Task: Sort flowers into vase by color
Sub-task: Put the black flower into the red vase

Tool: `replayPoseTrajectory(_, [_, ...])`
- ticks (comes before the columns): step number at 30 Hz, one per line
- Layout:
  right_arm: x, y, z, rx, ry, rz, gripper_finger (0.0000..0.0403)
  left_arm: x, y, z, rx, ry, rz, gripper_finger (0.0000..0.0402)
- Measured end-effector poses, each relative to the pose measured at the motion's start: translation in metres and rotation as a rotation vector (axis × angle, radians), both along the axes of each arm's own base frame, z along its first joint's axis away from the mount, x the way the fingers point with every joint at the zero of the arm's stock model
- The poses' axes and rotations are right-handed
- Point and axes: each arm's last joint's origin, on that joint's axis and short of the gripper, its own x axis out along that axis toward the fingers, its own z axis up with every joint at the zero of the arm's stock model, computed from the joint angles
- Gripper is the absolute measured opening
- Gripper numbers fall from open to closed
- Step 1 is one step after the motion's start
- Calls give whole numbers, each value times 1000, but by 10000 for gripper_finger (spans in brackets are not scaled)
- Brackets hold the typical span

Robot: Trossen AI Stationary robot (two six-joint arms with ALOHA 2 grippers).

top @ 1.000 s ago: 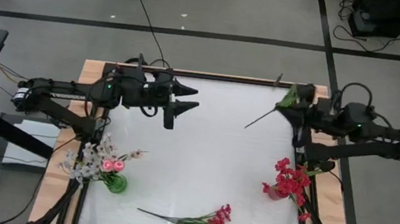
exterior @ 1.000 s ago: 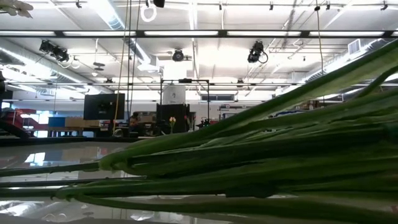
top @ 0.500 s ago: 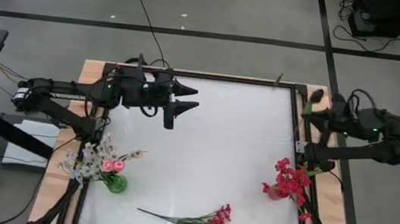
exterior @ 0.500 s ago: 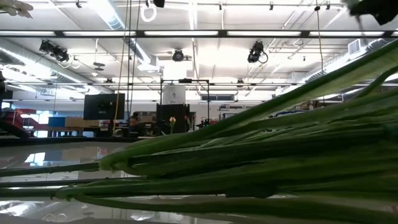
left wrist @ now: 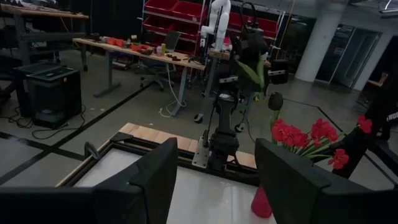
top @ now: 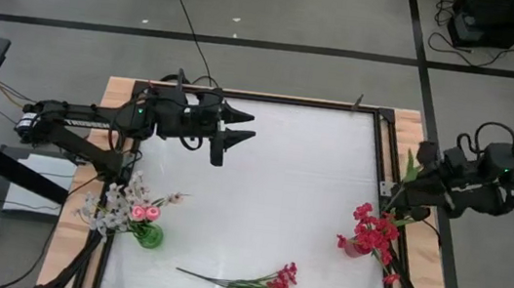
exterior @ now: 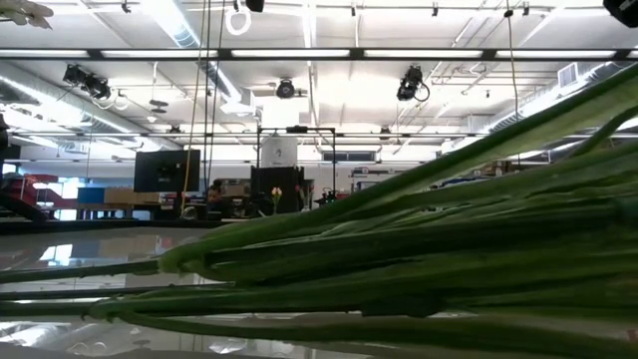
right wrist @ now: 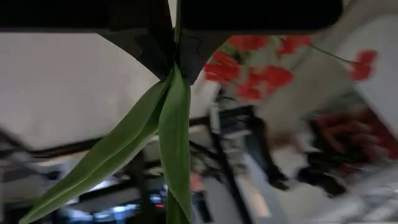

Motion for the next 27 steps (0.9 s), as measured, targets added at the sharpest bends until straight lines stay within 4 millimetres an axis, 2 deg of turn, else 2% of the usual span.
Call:
replayPoseTrajectory(4, [14,3,-15,45,-3,63,12,0,0,0,0,0,0,220])
replayPoseTrajectory(7, [15,3,-19,59,-13,65,12,0,0,0,0,0,0,220])
replayPoseTrajectory(16, [15,3,-14,87,-66,85,11,0,0,0,1,1,0,220])
replayPoseTrajectory(27, [18,5,-19,101,-30,133,11,0,0,0,1,1,0,220])
